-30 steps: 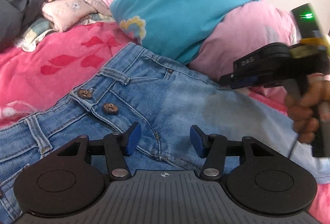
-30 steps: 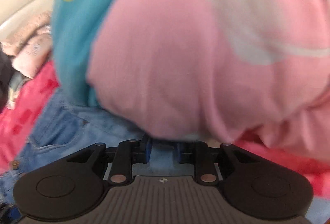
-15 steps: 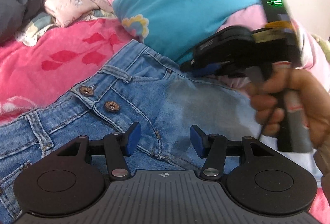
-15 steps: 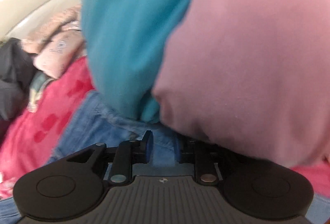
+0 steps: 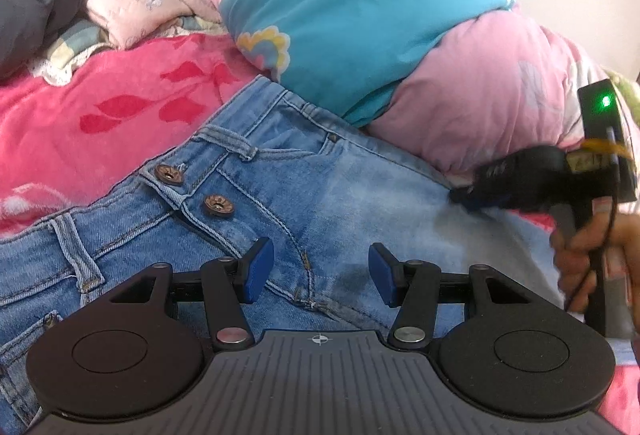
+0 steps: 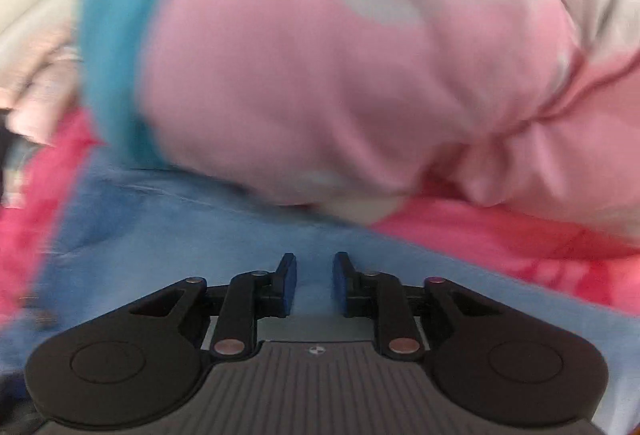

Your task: Fold clothes

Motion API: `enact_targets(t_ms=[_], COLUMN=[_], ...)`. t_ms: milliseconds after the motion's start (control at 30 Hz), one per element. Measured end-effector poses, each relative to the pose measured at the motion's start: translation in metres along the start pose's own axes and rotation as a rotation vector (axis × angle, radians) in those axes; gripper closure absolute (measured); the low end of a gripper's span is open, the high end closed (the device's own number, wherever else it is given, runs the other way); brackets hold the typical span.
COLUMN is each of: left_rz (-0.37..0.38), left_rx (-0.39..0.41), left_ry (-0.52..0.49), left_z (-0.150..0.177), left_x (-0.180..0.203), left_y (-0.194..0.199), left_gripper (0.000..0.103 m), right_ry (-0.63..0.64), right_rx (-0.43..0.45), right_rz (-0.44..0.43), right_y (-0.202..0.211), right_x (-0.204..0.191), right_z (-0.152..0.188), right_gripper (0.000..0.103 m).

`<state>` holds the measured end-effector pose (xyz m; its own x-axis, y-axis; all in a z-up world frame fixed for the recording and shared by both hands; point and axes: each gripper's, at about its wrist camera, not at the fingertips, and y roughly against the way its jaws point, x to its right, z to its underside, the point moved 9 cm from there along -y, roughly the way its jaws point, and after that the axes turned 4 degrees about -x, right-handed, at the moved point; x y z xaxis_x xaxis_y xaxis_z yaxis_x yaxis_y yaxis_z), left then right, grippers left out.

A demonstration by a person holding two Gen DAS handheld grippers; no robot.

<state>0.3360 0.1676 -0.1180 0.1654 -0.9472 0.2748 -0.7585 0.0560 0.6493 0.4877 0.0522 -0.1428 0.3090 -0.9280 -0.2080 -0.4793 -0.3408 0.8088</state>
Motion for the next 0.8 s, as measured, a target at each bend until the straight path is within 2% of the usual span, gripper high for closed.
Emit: enact_targets(t_ms=[33, 67, 100, 167, 267, 333, 400, 500, 600, 700, 800], left_rz=[-0.004, -0.007, -0.01, -0.015, -0.02, -0.02, -0.015, -0.002, 0.013, 0.049, 0.109], left_rx=[0.003, 0.004, 0.005, 0.004, 0.004, 0.004, 0.006, 0.008, 0.014, 0.036, 0.094], left_ry=[-0.007, -0.011, -0.015, -0.02, -0.026, -0.026, -0.022, -0.008, 0.011, 0.025, -0.01], left_z=[0.0, 0.0, 0.0, 0.0, 0.0, 0.0, 0.0, 0.0, -0.002, -0.005, -0.007], left_x=[0.0, 0.001, 0.001, 0.001, 0.002, 0.002, 0.002, 0.001, 0.0, 0.001, 0.01], left_y=[0.0, 0.0, 0.0, -0.001, -0.002, -0.002, -0.002, -0.001, 0.0, 0.009, 0.032], left_gripper=[0.051, 0.051, 0.05, 0.05, 0.05, 0.05, 0.05, 0.05, 0.049, 0.049, 0.049], right_ry=[-0.022, -0.077, -0.132, -0.181, -0.198, -0.248, -0.318, -0.526, -0.786, -0.877, -0.889], right_rx=[0.013, 0.036, 0.061, 0.103, 0.12, 0.122, 0.122, 0.13, 0.222, 0.342, 0.459], right_rz=[0.017, 0.012, 0.02, 0.028, -0.037, -0.006, 0.07, 0.372, 0.506, 0.492, 0.497], right_y=[-0.003, 0.001, 0.009, 0.031, 0.075, 0.101, 0.125, 0.176, 0.262, 0.353, 0.432], right_x=[0.009, 0.017, 0.026, 0.041, 0.066, 0.106, 0.159, 0.28, 0.352, 0.356, 0.334], right_z=[-0.001, -0.003, -0.004, 0.002, 0.032, 0.057, 0.084, 0.143, 0.22, 0.293, 0.357], right_gripper=[0.094, 0.095, 0.09, 0.089, 0.085, 0.077, 0.076, 0.076, 0.075, 0.074, 0.068])
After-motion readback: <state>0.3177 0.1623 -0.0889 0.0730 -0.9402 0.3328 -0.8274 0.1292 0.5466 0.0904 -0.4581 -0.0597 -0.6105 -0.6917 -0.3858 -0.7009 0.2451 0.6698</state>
